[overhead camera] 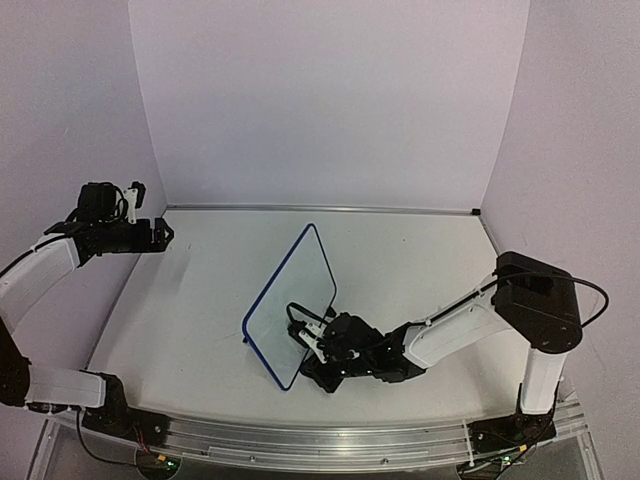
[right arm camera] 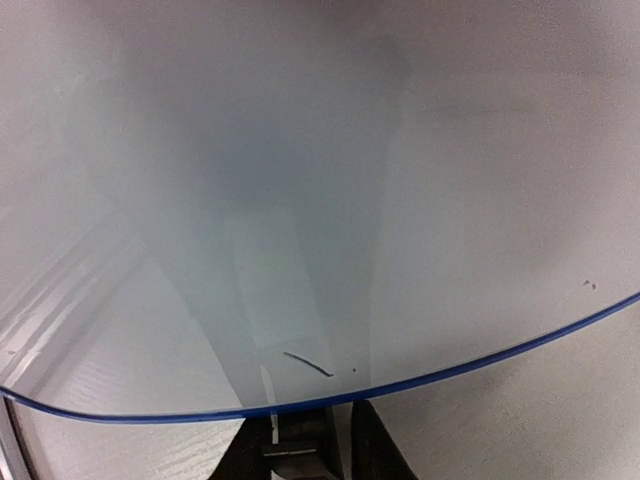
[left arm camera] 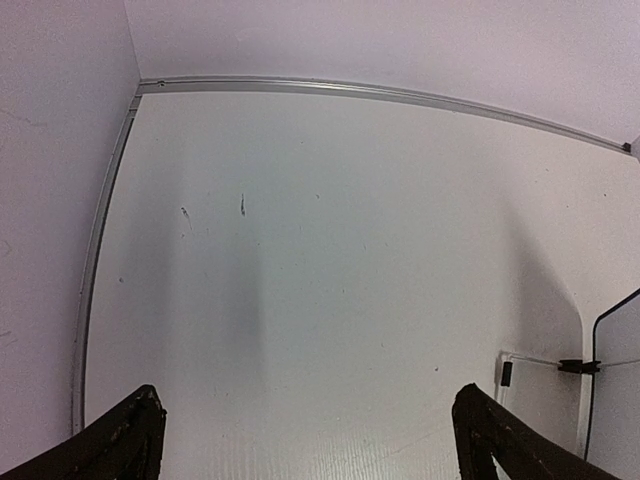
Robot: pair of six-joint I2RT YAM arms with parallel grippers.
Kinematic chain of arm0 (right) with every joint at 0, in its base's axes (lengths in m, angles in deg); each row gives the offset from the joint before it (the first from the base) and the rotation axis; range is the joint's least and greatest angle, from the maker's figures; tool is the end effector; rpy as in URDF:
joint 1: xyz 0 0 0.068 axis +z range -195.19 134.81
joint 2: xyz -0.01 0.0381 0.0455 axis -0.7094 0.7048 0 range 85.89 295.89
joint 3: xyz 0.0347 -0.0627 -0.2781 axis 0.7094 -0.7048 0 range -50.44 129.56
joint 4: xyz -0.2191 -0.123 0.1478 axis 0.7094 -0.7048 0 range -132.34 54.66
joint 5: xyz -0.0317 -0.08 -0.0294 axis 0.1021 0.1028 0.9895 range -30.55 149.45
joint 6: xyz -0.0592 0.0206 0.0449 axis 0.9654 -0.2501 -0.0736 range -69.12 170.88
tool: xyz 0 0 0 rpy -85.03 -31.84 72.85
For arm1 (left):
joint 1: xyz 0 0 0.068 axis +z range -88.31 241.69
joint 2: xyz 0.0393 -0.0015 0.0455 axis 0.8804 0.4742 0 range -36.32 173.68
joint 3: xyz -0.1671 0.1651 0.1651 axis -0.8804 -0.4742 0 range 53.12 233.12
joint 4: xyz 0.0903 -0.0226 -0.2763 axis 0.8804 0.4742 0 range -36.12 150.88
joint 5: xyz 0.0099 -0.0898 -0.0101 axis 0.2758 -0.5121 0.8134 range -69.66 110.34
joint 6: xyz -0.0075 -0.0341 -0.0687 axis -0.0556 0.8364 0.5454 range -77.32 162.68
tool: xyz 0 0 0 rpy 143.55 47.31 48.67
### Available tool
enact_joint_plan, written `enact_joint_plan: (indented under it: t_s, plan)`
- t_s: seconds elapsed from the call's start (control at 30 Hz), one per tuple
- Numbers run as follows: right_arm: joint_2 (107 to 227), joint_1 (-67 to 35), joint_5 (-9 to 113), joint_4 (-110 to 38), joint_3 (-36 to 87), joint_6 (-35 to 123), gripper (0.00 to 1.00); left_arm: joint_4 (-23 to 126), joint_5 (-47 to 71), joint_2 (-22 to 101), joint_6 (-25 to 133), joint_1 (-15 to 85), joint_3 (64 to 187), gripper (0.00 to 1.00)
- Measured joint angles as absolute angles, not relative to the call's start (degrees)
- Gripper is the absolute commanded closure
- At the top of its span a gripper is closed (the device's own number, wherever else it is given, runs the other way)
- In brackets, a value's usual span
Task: Write a sentence on the whiteboard
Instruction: Move the whiteboard stand to the center of the board.
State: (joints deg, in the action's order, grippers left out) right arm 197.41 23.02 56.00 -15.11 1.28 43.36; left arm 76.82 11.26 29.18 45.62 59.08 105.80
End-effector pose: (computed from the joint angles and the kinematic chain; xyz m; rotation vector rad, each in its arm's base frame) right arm 0.1526 0.3923 0.0749 -1.2301 2.0347 0.7436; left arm 0.2995 -0.0240 0.2831 0.0830 2.1938 -0.2284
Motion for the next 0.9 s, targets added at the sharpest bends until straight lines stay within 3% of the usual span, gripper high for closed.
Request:
enact_joint_plan:
  t_s: [0.27,0.53,0.9]
  plan:
    - [198.69,27.51,65.9,-11.08,1.26,40.28,1.0,76.84,11.26,29.45,45.63,59.08,105.8,0.01]
    - [201.35,31.64,77.27,-11.99,3.19,33.23,1.0,76.84,11.22,29.76,45.66,59.08,105.8,0.01]
    - [207.01,32.31,91.53,-29.18,16.37,15.87,1.0,76.88,10.98,29.76,45.68,59.08,105.8,0.01]
